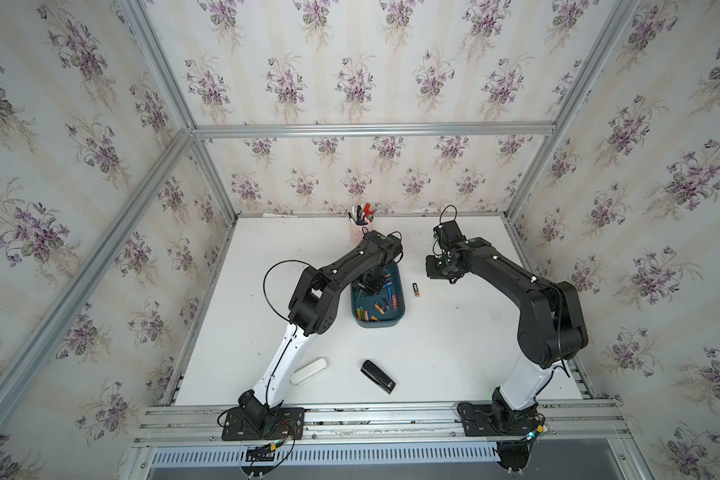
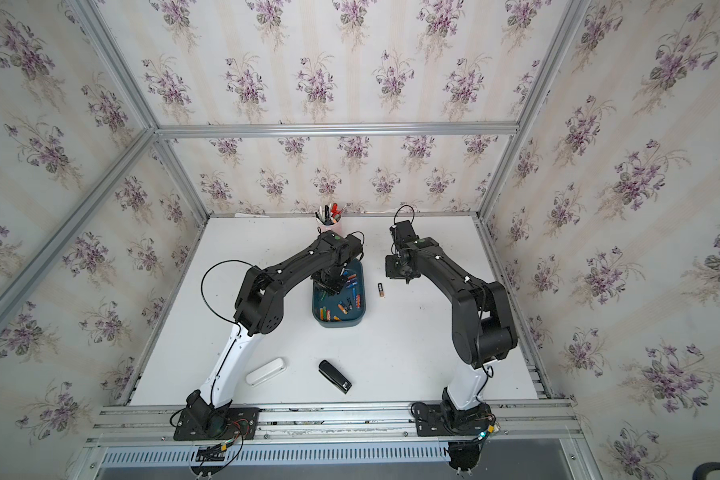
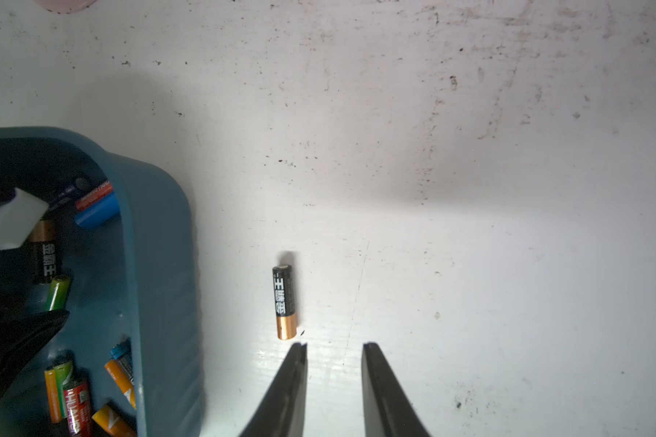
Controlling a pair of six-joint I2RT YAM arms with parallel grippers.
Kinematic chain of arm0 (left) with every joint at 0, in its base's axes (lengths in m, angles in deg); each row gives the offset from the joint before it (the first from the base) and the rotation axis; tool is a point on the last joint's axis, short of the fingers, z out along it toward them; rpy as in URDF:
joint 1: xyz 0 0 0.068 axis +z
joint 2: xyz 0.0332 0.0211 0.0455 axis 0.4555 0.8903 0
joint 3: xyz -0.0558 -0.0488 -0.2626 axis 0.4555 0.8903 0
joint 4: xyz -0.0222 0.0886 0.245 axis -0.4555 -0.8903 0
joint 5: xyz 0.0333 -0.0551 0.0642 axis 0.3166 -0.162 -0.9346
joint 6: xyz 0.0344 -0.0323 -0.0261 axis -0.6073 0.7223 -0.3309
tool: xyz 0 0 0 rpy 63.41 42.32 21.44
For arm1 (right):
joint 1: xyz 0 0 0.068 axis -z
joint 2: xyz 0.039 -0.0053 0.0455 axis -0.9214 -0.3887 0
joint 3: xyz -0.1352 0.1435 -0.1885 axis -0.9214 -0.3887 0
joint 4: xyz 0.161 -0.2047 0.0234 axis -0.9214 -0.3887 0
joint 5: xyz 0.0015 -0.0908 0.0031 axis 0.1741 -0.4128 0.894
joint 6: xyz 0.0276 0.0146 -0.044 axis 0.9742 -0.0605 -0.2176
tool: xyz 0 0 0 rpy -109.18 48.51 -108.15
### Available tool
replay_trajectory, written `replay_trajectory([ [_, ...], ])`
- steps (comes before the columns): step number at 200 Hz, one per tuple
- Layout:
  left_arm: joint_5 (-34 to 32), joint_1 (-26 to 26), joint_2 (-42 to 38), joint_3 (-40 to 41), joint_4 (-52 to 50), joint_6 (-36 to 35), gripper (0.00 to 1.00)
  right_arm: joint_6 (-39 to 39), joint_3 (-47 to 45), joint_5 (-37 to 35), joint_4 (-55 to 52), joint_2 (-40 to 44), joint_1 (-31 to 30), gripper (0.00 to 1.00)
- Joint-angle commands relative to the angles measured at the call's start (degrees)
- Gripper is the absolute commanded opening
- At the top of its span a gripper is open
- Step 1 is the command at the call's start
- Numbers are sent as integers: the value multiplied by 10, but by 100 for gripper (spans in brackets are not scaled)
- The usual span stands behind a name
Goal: Take the batteries out of the storage box
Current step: Pick up the battery from the storage box.
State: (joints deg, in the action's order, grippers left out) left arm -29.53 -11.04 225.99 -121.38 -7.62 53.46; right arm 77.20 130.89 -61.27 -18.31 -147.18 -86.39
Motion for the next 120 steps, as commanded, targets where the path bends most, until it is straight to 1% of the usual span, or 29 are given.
replay_trajectory([
  [1,0,0,3,-4,-12,-1,34,-2,3,2,-11,4,0,30],
  [120,60,0,10,3,5,-2,26,-3,-1,2,-15,13,1,30],
])
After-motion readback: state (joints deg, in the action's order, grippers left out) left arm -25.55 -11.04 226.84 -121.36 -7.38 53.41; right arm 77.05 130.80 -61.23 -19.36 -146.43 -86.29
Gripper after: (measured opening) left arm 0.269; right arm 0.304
